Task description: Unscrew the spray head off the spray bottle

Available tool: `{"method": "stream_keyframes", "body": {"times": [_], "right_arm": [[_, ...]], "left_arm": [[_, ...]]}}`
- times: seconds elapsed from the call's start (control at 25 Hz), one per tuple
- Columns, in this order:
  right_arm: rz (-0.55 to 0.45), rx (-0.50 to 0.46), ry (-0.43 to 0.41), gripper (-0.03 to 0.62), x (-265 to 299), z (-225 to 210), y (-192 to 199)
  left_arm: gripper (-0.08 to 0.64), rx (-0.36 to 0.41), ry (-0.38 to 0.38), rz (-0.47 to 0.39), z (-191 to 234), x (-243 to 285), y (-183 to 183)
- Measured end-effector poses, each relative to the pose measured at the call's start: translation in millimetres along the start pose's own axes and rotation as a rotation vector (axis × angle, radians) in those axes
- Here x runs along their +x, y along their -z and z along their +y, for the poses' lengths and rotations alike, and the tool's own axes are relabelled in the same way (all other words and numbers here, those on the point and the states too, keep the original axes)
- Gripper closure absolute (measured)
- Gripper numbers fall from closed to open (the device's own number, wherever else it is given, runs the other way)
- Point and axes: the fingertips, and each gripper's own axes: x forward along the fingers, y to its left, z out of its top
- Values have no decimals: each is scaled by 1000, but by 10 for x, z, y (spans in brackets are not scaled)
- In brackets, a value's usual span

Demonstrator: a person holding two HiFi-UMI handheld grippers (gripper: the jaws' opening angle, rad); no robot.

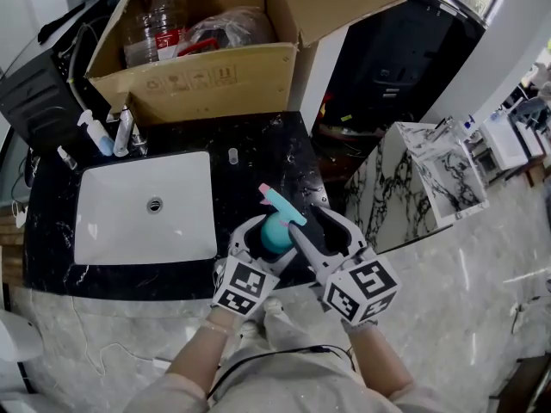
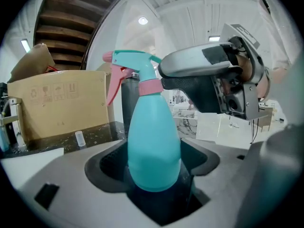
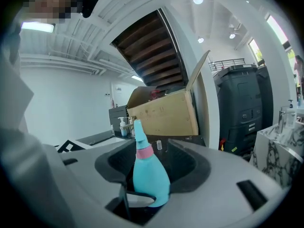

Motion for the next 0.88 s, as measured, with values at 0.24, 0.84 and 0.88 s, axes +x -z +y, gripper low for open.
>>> {"method": "stream_keyframes", "body": {"times": [0.24,0.84,0.88], "right_arm": [[-27,76,31,394,-36,-239,-21],[-31,-164,21,367,134,224,0],[-20,-172,30,358,166,218,19]], "left_arm": [[209,-5,4,-2,7,-8,1],[212,-10,-20,11,68,-11,13],[212,-8,-21,12,62,-7,8]]}}
